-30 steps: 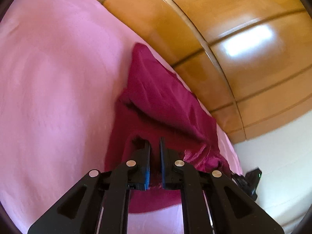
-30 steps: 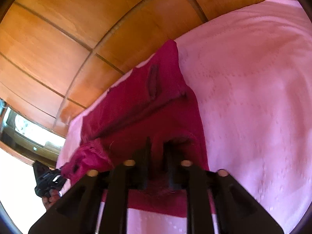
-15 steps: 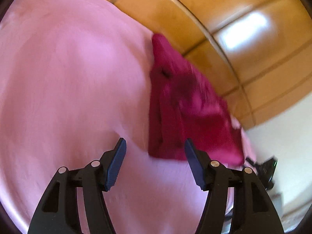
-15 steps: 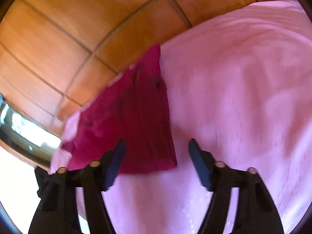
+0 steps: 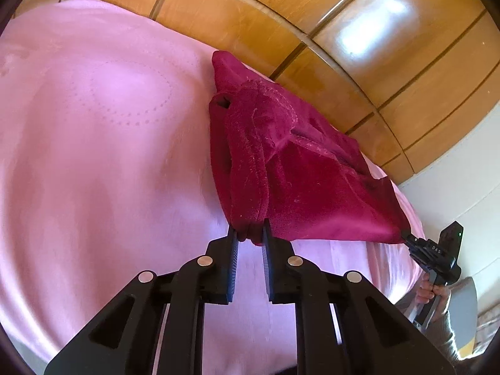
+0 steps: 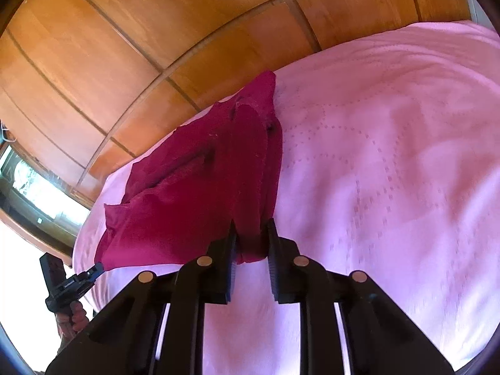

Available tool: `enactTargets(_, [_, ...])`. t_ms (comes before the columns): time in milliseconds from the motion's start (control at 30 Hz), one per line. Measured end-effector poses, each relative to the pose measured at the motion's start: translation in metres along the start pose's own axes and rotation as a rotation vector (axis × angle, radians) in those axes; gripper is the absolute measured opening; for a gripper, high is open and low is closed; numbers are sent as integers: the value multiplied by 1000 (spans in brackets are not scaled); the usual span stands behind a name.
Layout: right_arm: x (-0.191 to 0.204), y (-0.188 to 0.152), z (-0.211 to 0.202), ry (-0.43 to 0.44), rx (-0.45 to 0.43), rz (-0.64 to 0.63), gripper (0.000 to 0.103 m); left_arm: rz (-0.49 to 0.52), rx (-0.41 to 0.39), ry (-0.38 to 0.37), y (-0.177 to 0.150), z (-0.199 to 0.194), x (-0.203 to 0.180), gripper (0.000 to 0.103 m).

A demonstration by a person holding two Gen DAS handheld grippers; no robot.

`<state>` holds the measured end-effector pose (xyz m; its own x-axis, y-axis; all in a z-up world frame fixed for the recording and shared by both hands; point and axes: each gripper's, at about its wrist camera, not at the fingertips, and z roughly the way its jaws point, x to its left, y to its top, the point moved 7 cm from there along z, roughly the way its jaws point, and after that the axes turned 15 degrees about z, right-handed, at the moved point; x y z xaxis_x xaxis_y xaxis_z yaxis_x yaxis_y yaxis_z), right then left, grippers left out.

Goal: Fold small clothes

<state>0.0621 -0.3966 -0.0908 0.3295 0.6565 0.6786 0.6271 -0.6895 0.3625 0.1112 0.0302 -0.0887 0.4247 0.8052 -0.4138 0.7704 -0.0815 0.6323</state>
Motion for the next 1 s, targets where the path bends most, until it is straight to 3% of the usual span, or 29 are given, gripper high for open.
enactTargets(400, [-42, -80, -41, -109, 170, -26, 15, -27, 130, -18, -94, -49, -19, 15])
enactTargets(600, [-17, -50, -37, -104, 88, -91, 30, 16, 58, 42, -45, -49, -10, 20])
enactTargets(633, [-13, -43, -34, -105, 73, -102, 40, 22, 53, 49, -35, -44, -9, 20])
enactTargets(667, [-7, -32, -30, -109, 43, -117, 44, 35, 49, 41, -26, -38, -9, 20])
enactTargets(800, [6, -7, -5, -138, 0, -187, 44, 78, 60, 50, -6, -13, -8, 20])
enactTargets(900, [13, 3, 17, -151, 1, -210, 37, 93, 65, 49, 2, 1, -7, 20])
enactTargets(967, [15, 4, 31, -178, 19, -236, 15, 94, 51, 54, 4, 3, -5, 20])
enactTargets(1000, [14, 3, 35, -200, 27, -256, 12, 99, 42, 57, 4, 2, -6, 19])
